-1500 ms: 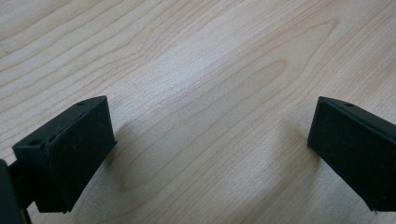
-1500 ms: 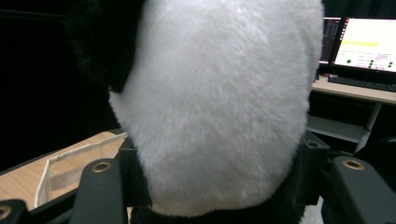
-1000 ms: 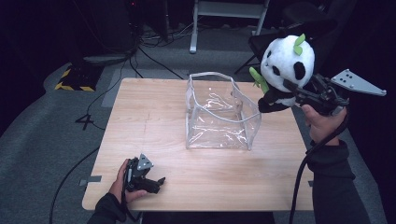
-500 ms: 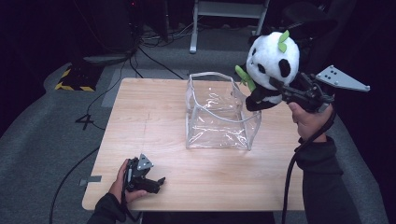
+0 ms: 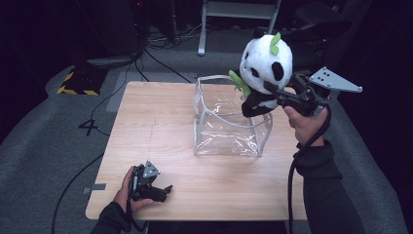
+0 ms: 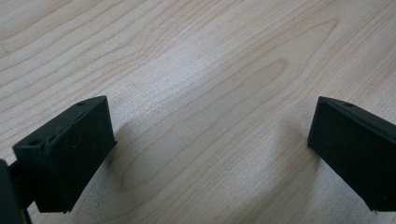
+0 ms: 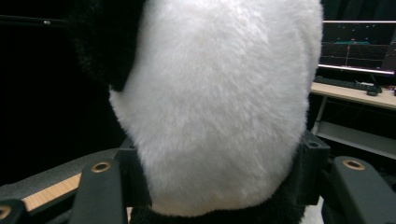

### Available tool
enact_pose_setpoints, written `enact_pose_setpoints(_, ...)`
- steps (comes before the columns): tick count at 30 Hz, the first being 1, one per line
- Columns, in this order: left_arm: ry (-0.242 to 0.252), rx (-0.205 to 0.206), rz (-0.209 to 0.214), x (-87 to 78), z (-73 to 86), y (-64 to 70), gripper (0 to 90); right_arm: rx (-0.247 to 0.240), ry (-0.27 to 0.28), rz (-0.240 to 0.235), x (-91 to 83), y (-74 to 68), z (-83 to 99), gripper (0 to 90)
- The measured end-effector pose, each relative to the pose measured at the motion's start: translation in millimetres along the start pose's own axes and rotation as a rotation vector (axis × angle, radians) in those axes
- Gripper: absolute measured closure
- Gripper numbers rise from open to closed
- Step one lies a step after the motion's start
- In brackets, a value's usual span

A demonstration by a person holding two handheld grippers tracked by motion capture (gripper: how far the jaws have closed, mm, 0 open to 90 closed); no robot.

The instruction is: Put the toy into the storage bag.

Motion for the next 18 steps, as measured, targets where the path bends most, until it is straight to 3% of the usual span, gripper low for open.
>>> enact_pose_setpoints(11,0.001,-0.001,-0.001,0.0,0.0,0.0,0.6,0.002,-0.013,-0.029,16.3,-11.8,4.7,39.2)
enact_pose_setpoints(18,0.000,-0.001,0.000,0.0,0.0,0.1,0.6,-0.007,-0.027,-0.058,30.1,-26.4,8.2,39.1)
Point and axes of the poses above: each handheld gripper's, and its own axes: x roughly forward along the jaws, z roughly out of its underside, y roughly to its right, the point moved 6 cm from there along x, roughly forward along the jaws, and after that the axes turned 1 degree about y, right-handed, at the moved point
